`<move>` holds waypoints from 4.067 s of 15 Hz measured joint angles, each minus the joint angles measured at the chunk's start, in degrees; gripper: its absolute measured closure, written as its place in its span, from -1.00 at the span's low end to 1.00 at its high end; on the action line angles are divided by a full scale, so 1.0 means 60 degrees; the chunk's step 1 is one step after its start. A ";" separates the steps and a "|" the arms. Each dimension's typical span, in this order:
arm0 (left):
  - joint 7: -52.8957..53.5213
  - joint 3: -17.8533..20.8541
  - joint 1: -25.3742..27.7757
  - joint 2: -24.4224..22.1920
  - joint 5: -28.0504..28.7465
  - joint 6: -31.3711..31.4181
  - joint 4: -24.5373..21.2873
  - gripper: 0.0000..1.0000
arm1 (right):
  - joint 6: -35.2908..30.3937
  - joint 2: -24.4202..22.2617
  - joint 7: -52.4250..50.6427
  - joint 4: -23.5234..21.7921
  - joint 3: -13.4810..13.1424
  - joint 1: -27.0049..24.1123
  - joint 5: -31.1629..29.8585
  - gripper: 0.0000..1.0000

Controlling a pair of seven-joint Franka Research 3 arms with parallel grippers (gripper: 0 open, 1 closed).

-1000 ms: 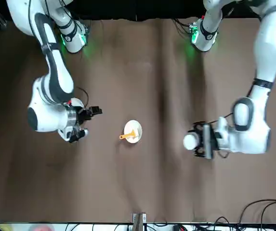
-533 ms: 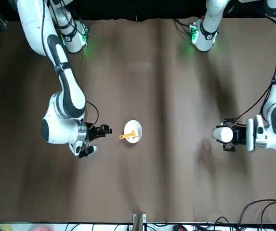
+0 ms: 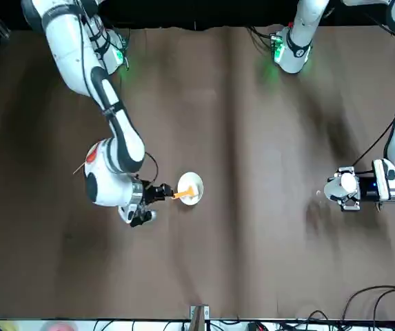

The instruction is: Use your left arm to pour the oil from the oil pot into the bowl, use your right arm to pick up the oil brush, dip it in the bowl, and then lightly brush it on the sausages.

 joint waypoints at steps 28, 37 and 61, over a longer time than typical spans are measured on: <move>-0.2192 0.2234 -0.0743 -0.2031 0.0707 0.0577 0.0630 -0.96 | 0.0499 0.0557 0.0010 0.0209 0.0011 0.0355 0.0124 0.62; -1.2569 0.2333 -0.5175 -0.5215 0.6029 0.0729 0.0530 -0.97 | 0.0329 0.0472 0.0635 0.0494 0.0057 0.0378 0.0227 0.91; -2.5072 0.2306 -0.6944 -0.7314 0.7402 -0.0430 0.0212 -0.97 | -0.6718 -0.1766 0.0283 0.0604 -0.0234 -0.2426 -0.3650 0.91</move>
